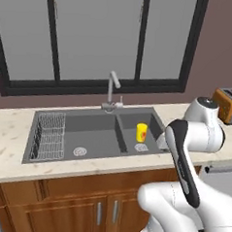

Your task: Place the mug in the left basin and the cup in the right basin of the sink.

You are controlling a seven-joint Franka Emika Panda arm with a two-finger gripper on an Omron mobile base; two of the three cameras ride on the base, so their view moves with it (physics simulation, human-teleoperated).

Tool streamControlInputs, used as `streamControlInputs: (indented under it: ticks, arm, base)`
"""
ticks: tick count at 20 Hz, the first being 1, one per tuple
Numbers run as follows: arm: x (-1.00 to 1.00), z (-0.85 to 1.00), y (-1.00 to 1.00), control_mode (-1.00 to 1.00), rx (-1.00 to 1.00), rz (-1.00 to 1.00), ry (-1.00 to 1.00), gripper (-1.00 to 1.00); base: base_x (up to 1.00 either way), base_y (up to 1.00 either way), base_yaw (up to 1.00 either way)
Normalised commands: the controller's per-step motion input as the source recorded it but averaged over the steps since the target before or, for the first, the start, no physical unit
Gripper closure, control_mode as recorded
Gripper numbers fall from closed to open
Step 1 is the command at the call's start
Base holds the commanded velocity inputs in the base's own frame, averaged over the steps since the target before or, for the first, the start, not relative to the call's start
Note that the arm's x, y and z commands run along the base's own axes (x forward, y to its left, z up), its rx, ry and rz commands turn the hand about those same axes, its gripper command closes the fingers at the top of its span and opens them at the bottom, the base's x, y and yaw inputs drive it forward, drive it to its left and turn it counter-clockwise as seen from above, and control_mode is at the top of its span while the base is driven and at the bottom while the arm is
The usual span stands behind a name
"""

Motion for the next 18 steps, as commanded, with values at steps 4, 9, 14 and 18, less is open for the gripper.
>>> streamControlInputs:
  ticks: [4,9,14,18]
  arm:
    - [0.00,0.00,0.00,1.00,0.00,0.00,0.00,-1.00]
    - [0.00,0.00,0.00,1.00,0.00,0.00,0.00,-1.00]
    - [0.00,0.00,0.00,1.00,0.00,0.00,0.00,-1.00]
    - [0.00,0.00,0.00,1.00,0.00,0.00,0.00,-1.00]
  base:
    - [-0.08,0.95,0.00]
    - [0.00,0.80,0.00]
    - [0.00,0.64,0.00]
    - [0.00,0.59,0.00]
